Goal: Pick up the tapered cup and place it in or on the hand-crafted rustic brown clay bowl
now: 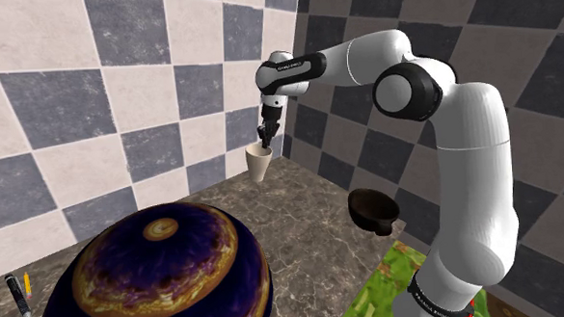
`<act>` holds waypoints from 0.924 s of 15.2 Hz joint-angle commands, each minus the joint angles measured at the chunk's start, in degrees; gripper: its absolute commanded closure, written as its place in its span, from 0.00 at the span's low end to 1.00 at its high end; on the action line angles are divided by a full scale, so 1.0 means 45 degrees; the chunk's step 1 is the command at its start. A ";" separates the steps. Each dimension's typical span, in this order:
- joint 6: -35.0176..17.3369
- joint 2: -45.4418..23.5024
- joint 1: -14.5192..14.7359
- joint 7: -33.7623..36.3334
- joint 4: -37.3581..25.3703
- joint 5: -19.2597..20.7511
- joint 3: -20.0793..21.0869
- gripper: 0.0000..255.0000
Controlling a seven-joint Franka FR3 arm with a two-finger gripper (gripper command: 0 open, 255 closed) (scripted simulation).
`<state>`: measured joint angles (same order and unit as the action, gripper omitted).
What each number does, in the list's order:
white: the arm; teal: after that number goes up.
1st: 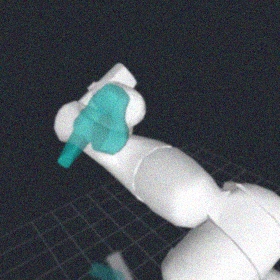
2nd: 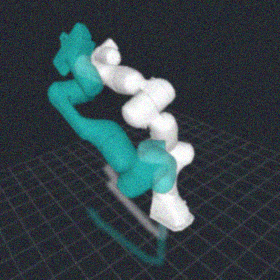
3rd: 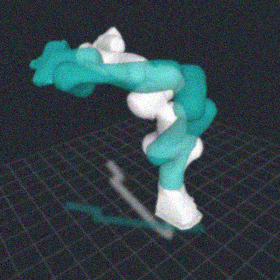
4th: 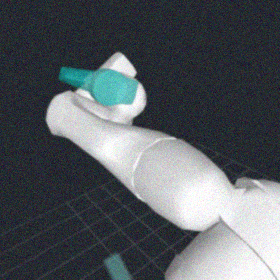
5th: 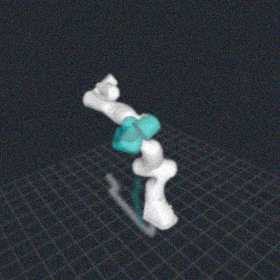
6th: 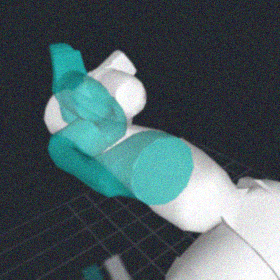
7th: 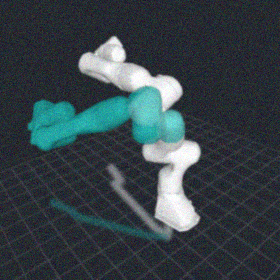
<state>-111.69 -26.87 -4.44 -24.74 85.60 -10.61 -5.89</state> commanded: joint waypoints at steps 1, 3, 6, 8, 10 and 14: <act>-0.0013 -0.0487 0.0002 0.0008 -0.0255 0.0020 0.0013 1.00; 0.0279 -0.0397 0.0010 0.0047 -0.0459 0.0038 -0.0011 1.00; 0.0727 -0.0281 0.0025 0.0104 -0.0793 0.0058 -0.0052 1.00; 0.1033 -0.0217 0.0032 0.0141 -0.1037 0.0070 -0.0078 1.00; 0.1344 -0.0165 0.0039 0.0179 -0.1297 0.0080 -0.0104 1.00; 0.1986 -0.0097 0.0046 0.0255 -0.1875 0.0094 -0.0152 1.00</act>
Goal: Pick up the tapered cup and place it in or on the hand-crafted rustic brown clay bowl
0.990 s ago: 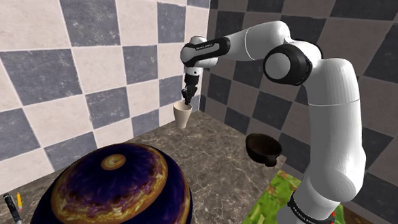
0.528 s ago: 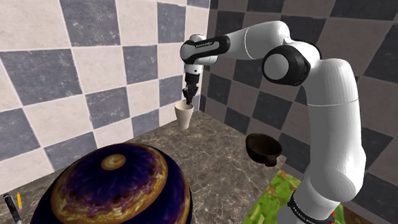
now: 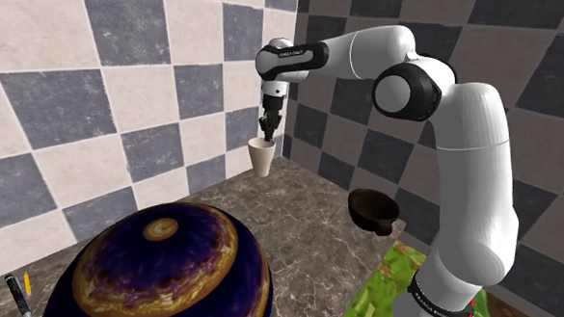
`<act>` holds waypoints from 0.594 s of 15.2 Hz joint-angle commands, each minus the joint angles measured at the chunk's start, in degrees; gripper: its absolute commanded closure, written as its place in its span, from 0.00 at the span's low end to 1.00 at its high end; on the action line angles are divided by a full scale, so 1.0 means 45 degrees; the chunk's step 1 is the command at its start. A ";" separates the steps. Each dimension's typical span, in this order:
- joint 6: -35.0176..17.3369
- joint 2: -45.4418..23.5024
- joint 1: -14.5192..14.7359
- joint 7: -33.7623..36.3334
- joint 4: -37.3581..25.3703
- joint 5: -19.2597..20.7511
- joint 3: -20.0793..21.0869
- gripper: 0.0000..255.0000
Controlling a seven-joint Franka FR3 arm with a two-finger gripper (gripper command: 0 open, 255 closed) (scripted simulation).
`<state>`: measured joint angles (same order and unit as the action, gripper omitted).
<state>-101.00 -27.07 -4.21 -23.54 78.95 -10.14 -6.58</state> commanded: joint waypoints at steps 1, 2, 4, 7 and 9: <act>-0.0223 -0.0044 -0.0007 0.0009 -0.0554 -0.0007 -0.0007 1.00; -0.0056 -0.0038 -0.0008 0.0028 -0.0716 -0.0004 -0.0017 1.00; 0.0283 -0.0038 -0.0010 0.0067 -0.1057 -0.0002 -0.0038 1.00; 0.0809 -0.0068 -0.0008 0.0122 -0.1614 -0.0011 -0.0083 1.00; 0.1172 -0.0109 -0.0014 0.0161 -0.2019 -0.0018 -0.0105 1.00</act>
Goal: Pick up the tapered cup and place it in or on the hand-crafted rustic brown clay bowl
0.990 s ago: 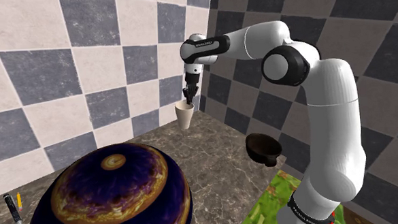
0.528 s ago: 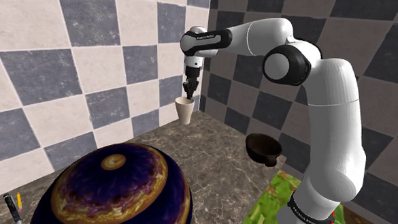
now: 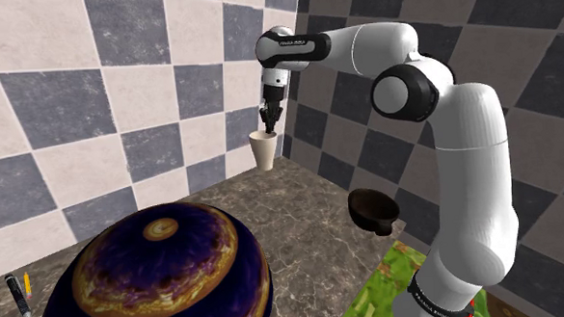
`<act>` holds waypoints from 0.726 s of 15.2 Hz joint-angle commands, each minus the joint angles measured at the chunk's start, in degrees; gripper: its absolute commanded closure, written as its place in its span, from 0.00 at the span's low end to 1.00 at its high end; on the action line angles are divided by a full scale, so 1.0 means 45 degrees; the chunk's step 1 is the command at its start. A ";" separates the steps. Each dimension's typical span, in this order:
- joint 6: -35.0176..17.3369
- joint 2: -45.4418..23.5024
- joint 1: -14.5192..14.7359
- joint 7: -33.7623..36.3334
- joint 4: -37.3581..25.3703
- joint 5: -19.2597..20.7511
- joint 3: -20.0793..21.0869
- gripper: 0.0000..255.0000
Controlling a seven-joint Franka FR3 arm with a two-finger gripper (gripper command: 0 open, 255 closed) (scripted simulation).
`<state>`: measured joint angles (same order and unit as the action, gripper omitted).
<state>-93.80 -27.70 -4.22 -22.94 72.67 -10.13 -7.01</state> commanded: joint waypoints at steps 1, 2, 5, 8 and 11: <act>-0.0242 0.0003 -0.0020 0.0047 -0.0839 -0.0023 -0.0016 1.00; -0.0053 -0.0030 -0.0020 0.0065 -0.1061 -0.0033 -0.0036 1.00; 0.0536 -0.0163 -0.0038 0.0126 -0.1784 -0.0059 -0.0073 1.00; 0.1167 -0.0356 -0.0053 0.0186 -0.2608 -0.0108 -0.0132 1.00; 0.0565 0.1097 0.0040 -0.0027 -0.0532 0.0021 -0.0255 1.00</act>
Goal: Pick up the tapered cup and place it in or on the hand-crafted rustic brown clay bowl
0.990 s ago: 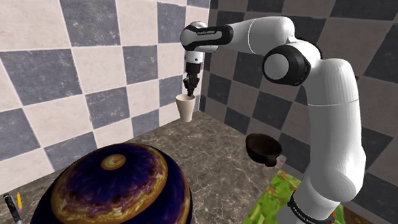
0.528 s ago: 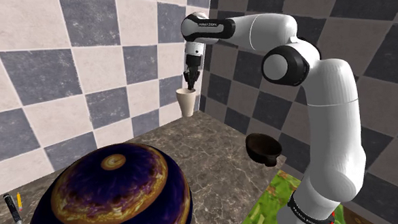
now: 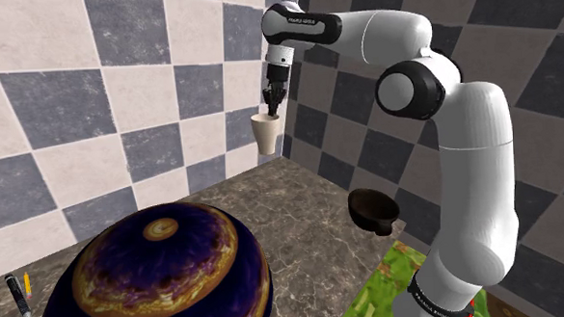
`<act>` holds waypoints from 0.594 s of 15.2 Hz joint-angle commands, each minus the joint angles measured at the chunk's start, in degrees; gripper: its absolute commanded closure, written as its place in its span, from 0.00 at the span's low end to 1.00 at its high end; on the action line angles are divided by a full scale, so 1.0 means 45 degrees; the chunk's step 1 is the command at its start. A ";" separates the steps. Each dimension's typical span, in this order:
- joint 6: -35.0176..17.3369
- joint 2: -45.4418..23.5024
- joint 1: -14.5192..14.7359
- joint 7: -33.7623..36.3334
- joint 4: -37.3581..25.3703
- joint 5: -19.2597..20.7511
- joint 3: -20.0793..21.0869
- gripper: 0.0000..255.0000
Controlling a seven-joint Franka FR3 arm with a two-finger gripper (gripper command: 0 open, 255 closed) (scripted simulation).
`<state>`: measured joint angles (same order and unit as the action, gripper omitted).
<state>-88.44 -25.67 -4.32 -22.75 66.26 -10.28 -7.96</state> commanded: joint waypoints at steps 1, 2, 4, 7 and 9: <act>-0.0894 0.1301 0.0087 -0.0162 0.1822 0.0125 -0.0089 1.00; -0.1120 0.1919 0.0103 -0.0247 0.2672 0.0198 -0.0131 1.00; -0.1478 0.3075 0.0108 -0.0400 0.4191 0.0349 -0.0206 1.00; -0.1830 0.4676 0.0069 -0.0603 0.6148 0.0586 -0.0315 1.00; -0.1966 0.5686 0.0015 -0.0727 0.7294 0.0754 -0.0386 1.00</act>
<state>-97.19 -2.72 -4.22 -25.89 96.40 -7.32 -9.59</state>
